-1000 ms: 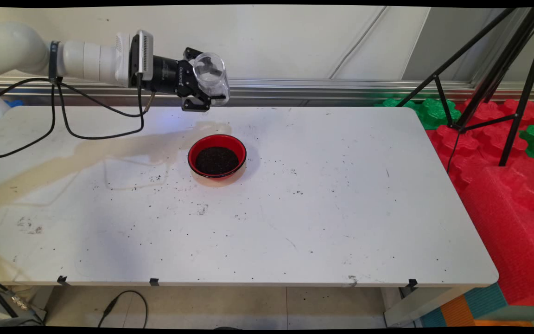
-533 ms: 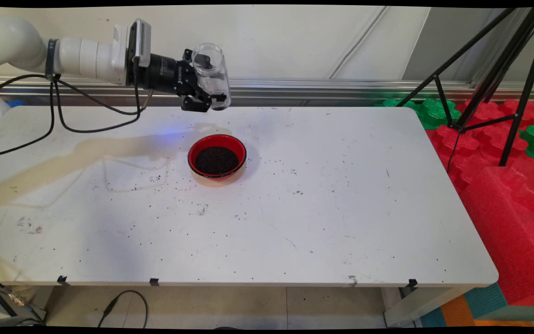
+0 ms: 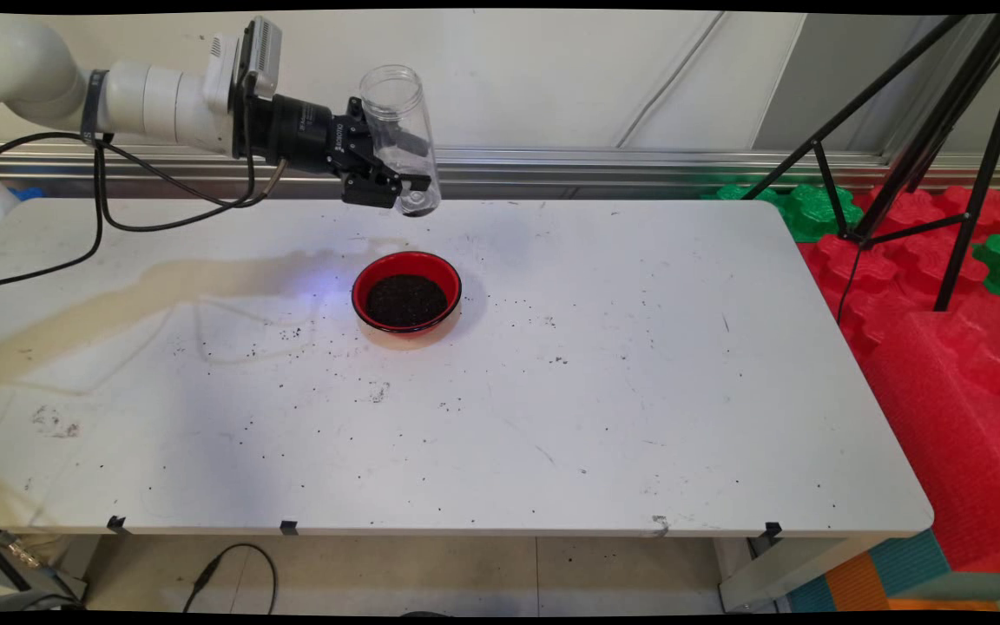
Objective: Pour the black seasoning powder in the red bowl, then place the picked object on the table
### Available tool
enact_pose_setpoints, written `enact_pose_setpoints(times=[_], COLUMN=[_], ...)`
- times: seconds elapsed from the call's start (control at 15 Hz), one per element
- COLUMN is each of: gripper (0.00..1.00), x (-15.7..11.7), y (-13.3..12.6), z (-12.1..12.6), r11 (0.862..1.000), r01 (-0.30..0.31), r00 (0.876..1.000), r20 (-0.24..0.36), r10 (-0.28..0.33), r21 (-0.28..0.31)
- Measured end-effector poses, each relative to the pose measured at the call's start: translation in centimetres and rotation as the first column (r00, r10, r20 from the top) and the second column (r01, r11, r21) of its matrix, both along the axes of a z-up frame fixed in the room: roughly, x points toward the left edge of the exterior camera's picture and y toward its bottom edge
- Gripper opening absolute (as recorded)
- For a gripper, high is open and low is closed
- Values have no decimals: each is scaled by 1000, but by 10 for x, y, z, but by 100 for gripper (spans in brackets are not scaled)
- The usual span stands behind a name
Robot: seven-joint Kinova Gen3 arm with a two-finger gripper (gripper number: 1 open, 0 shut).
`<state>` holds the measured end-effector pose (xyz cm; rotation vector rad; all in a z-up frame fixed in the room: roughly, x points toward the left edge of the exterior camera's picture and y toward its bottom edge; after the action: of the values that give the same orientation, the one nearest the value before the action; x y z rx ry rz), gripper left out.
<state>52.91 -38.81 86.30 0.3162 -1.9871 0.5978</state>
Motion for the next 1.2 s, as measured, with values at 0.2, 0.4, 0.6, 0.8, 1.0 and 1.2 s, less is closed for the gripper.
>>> enact_pose_setpoints(times=[0.2,0.4,0.6,0.8,1.0,1.2], gripper=[0,0,0,0,0,0], x=[-7,-13,-21,-27,-33,-39], y=[4,7,13,19,26,33], z=[2,2,0,-4,-9,-18], r11=[998,995,989,984,978,971], r01=[16,33,60,84,106,130], r00=[999,997,994,991,989,986], r20=[-46,-72,-99,-112,-122,-128], r10=[-13,-26,-47,-66,-85,-106], r21=[58,94,135,160,179,200])
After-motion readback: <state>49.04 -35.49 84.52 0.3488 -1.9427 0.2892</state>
